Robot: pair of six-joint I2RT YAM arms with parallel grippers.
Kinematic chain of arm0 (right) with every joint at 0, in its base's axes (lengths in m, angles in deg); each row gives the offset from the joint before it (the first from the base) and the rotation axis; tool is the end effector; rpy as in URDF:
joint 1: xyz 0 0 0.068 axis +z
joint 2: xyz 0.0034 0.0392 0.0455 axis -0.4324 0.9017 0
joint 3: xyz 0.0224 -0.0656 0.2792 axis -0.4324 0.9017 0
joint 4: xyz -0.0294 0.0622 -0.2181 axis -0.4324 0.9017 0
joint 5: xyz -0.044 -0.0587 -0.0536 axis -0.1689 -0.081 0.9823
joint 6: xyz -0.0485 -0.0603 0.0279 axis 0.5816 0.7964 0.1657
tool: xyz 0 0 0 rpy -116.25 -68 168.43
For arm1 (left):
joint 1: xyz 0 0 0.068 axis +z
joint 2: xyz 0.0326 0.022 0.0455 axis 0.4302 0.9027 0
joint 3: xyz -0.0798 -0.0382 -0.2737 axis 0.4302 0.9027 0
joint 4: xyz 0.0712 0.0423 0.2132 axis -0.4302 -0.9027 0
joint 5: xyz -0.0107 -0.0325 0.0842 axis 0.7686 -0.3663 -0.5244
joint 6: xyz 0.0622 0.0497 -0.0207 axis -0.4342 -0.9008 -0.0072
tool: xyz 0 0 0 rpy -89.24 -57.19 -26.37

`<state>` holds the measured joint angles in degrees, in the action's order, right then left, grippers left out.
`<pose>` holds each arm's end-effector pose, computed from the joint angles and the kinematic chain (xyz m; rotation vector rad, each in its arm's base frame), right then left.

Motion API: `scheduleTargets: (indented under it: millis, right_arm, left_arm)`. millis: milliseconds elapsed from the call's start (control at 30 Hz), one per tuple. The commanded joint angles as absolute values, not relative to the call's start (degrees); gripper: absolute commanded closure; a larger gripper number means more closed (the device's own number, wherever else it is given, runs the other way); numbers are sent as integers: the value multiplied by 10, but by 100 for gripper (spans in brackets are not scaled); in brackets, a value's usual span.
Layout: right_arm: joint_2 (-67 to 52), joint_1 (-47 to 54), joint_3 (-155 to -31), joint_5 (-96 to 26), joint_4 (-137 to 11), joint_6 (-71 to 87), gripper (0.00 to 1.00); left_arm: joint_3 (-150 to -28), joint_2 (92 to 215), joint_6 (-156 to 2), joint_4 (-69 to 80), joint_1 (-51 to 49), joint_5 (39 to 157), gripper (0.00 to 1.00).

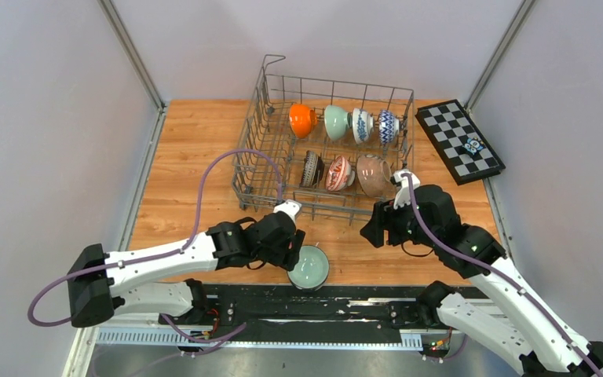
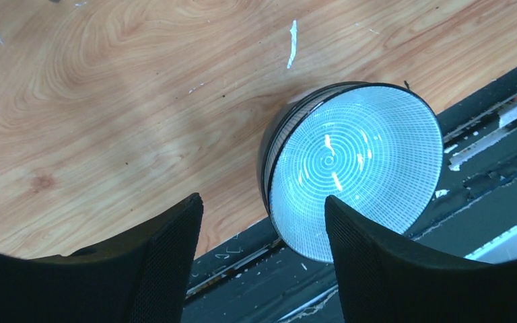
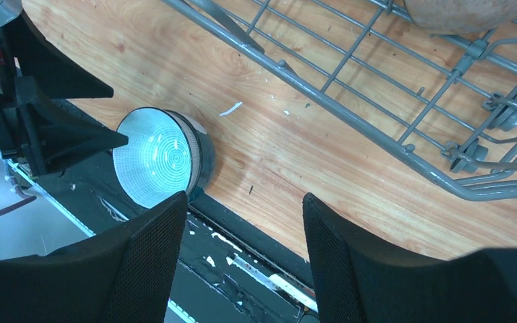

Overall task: Load the bowls into the dish rack
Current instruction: Pick up the bowl from the center of the board.

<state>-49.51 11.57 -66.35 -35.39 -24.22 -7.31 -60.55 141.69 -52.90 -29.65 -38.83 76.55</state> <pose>0.0940 0.0831 0.3135 -0.3670 2.1355 0.7543 0.1009 -0.1727 0.2361 0.5220 2.4600 -0.4731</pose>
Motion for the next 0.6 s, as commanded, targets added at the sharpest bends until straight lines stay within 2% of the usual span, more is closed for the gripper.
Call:
scheduleTargets:
  millis: [0,300,567]
  right_arm:
    - [-497,128,-649,-357,-227,-79,34]
    - [-491,130,-638,-345,-227,-77,35]
    - [-484,133,-642,-344,-226,-77,36]
  left_arm:
    - [-593,1443,-512,-236,-392,753,33]
    - [-578,1480,-513,-202,-392,771,53]
    - [-574,1501,-513,-188,-392,777,76]
